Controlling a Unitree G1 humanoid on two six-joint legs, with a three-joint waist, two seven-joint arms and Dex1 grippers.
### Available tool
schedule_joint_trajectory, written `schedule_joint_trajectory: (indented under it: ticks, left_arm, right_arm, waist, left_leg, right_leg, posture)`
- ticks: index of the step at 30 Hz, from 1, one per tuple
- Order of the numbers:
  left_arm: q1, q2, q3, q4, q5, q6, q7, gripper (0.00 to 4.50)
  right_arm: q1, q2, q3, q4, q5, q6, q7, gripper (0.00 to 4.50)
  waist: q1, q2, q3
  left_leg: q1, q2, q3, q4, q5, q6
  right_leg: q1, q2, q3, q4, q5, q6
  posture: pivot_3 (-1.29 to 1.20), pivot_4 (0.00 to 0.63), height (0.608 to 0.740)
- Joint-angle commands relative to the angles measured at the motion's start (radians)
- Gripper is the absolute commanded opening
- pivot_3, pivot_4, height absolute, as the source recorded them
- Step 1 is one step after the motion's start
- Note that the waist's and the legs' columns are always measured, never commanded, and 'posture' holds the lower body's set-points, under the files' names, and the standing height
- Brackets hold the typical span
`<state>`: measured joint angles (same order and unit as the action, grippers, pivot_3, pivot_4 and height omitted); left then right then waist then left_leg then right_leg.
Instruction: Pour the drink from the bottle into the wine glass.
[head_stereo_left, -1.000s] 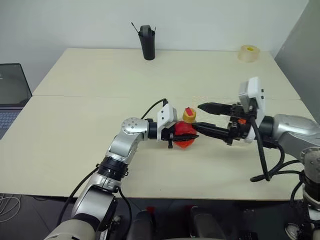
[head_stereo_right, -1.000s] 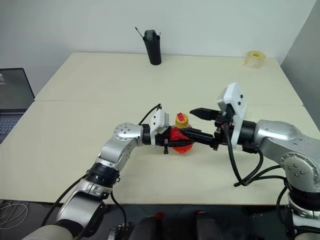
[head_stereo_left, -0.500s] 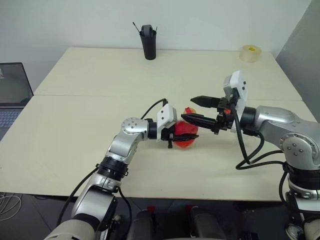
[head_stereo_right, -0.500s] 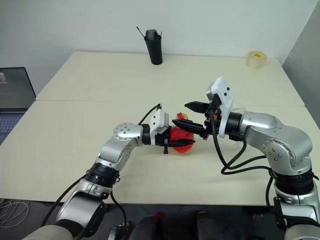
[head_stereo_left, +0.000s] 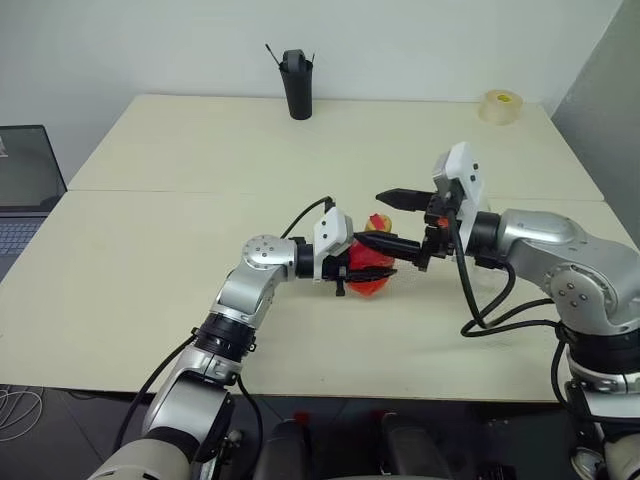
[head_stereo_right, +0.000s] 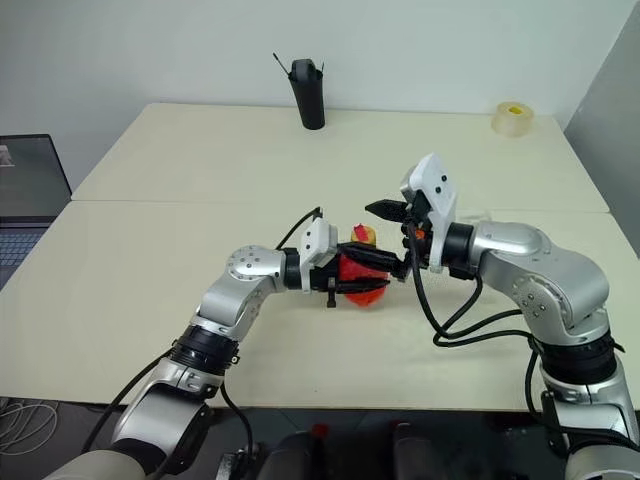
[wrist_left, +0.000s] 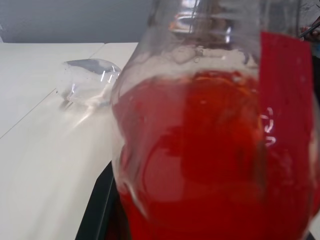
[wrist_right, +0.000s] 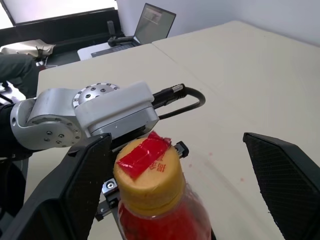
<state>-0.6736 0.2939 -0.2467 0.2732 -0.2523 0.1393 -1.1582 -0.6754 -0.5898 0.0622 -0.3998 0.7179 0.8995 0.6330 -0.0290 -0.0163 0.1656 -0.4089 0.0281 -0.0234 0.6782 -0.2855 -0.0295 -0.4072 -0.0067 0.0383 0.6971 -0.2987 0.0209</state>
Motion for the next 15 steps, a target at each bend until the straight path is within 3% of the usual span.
schedule_joint_trajectory:
  ticks: [1,10,15]
  left_arm:
    - [-0.016,-0.007,0.018,-0.063,-0.016,-0.018,0.004,1.56]
    - [-0.015,-0.003,0.018,-0.071,-0.02,-0.011,0.008,1.56]
    - [-0.015,0.0,0.02,-0.07,-0.02,-0.014,0.01,1.56]
  right_arm:
    - [-0.028,0.015,0.014,0.016,-0.039,-0.042,0.016,4.5]
    - [-0.029,0.014,0.006,0.062,-0.091,-0.074,0.047,4.5]
    - [0.053,-0.088,-0.102,0.018,-0.051,-0.053,0.089,4.5]
  waist:
    - [0.0,0.0,0.0]
    - [0.0,0.0,0.0]
    - [0.001,0.0,0.0]
  left_leg:
    - [0.0,0.0,0.0,0.0,0.0,0.0]
    - [0.0,0.0,0.0,0.0,0.0,0.0]
    - [0.0,0.0,0.0,0.0,0.0,0.0]
  right_leg:
    - [0.0,0.0,0.0,0.0,0.0,0.0]
    - [0.0,0.0,0.0,0.0,0.0,0.0]
    - [0.0,-0.001,0.0,0.0,0.0,0.0]
  posture:
    - [0.0,0.15,0.74]
    - [0.0,0.15,0.74]
    - [0.0,0.15,0.74]
